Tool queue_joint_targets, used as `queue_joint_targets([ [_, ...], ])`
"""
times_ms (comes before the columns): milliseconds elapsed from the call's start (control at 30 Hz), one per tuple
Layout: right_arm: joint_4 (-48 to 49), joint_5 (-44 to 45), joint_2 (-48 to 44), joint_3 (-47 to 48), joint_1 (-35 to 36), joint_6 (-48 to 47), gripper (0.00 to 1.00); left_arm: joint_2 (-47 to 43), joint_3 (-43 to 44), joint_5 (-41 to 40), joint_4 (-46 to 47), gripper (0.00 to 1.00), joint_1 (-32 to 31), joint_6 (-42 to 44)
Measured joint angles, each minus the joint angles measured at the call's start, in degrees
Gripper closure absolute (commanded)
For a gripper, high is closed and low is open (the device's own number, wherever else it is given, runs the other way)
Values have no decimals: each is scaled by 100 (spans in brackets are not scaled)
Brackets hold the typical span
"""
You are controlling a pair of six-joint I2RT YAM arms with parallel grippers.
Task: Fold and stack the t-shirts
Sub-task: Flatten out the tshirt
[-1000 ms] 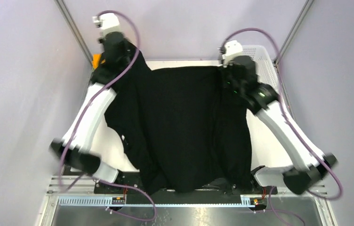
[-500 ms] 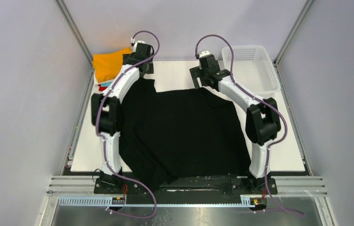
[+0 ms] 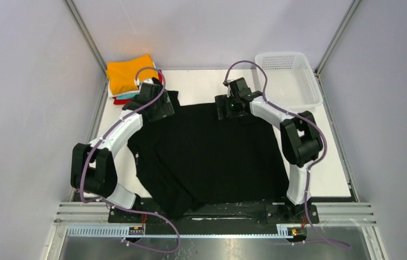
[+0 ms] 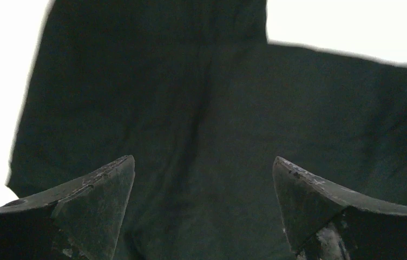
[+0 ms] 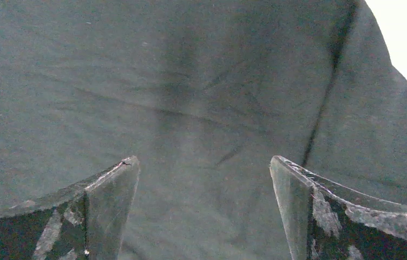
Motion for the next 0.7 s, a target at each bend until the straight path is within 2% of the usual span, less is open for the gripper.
queue_joint_targets([
  [133, -280, -68, 743, 363, 0, 170, 0, 278, -629, 273, -28, 1, -2, -203],
  [267, -643, 39, 1167, 713, -2, 280, 1, 614, -874, 470, 2, 1, 46, -444],
  [533, -1180, 909, 1475, 1375, -90, 415, 1, 975, -1209, 793, 256, 1, 389, -951],
  [700, -1436, 946, 1727, 1803, -492, 481, 1, 990, -1231, 811, 282, 1, 538, -994],
])
